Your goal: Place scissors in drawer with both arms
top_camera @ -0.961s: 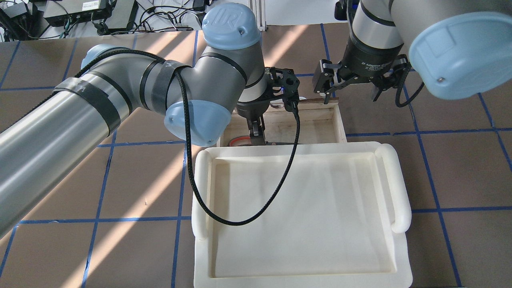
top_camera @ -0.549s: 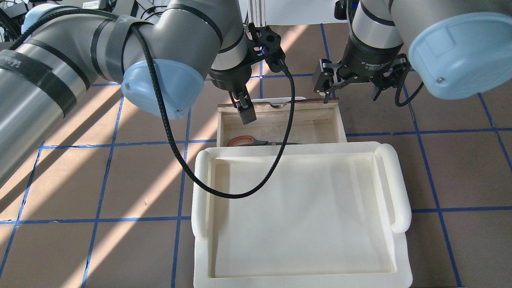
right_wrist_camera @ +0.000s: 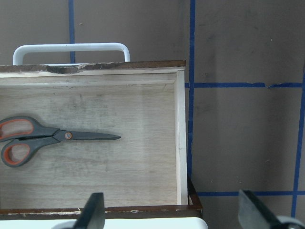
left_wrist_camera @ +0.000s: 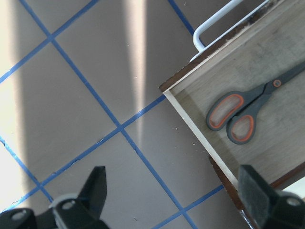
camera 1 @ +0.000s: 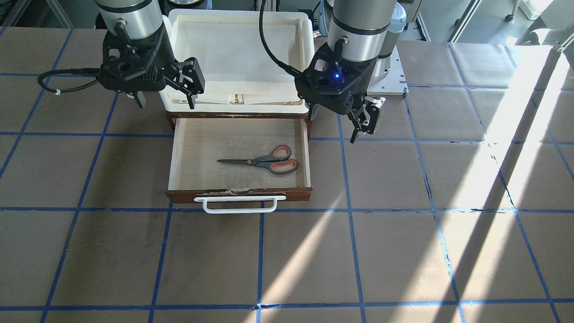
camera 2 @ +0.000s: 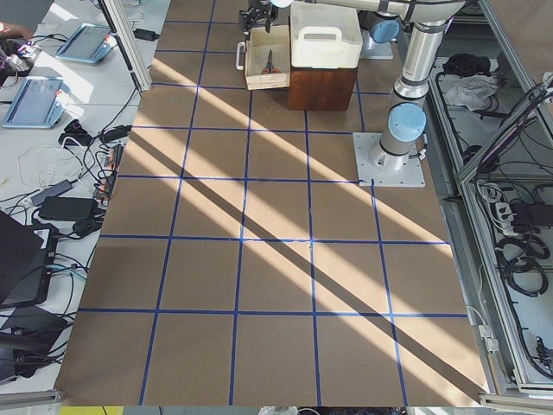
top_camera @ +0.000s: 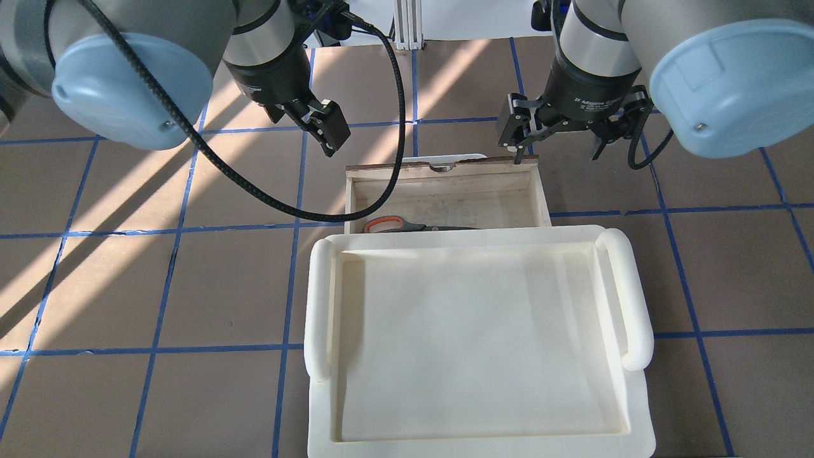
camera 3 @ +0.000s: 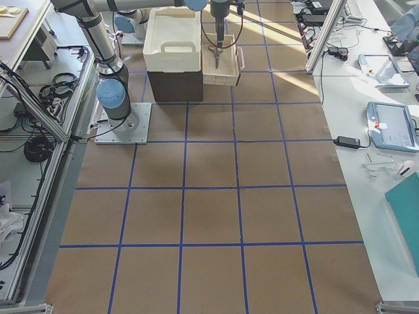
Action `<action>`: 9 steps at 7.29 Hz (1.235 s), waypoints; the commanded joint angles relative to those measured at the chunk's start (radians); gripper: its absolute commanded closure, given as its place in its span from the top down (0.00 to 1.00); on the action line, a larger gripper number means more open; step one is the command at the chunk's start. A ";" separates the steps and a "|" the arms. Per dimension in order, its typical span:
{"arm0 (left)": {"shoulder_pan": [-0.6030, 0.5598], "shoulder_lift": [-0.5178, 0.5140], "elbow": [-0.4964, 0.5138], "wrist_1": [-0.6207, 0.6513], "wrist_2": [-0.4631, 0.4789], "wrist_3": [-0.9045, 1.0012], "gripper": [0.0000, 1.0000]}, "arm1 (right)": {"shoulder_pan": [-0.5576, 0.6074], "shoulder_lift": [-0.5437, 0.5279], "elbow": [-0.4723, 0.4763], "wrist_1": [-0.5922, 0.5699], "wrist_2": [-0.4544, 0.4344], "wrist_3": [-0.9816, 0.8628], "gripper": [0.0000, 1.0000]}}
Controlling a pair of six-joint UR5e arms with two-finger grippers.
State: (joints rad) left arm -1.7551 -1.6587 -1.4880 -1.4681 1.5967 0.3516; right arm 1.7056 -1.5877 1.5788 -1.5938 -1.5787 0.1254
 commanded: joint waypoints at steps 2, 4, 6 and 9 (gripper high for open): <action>0.191 0.055 -0.012 -0.032 0.006 -0.135 1.00 | 0.000 0.000 0.000 0.000 0.000 0.000 1.00; 0.240 0.071 -0.037 -0.043 -0.012 -0.189 1.00 | 0.000 -0.002 -0.006 -0.002 0.002 0.000 1.00; 0.261 0.091 -0.083 -0.032 -0.021 -0.194 1.00 | -0.001 -0.003 -0.014 -0.003 0.019 0.002 1.00; 0.266 0.099 -0.101 -0.038 -0.050 -0.246 1.00 | -0.009 -0.002 -0.014 -0.005 0.016 0.000 1.00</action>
State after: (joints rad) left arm -1.4907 -1.5627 -1.5827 -1.5049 1.5474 0.1190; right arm 1.7012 -1.5912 1.5647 -1.5972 -1.5618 0.1269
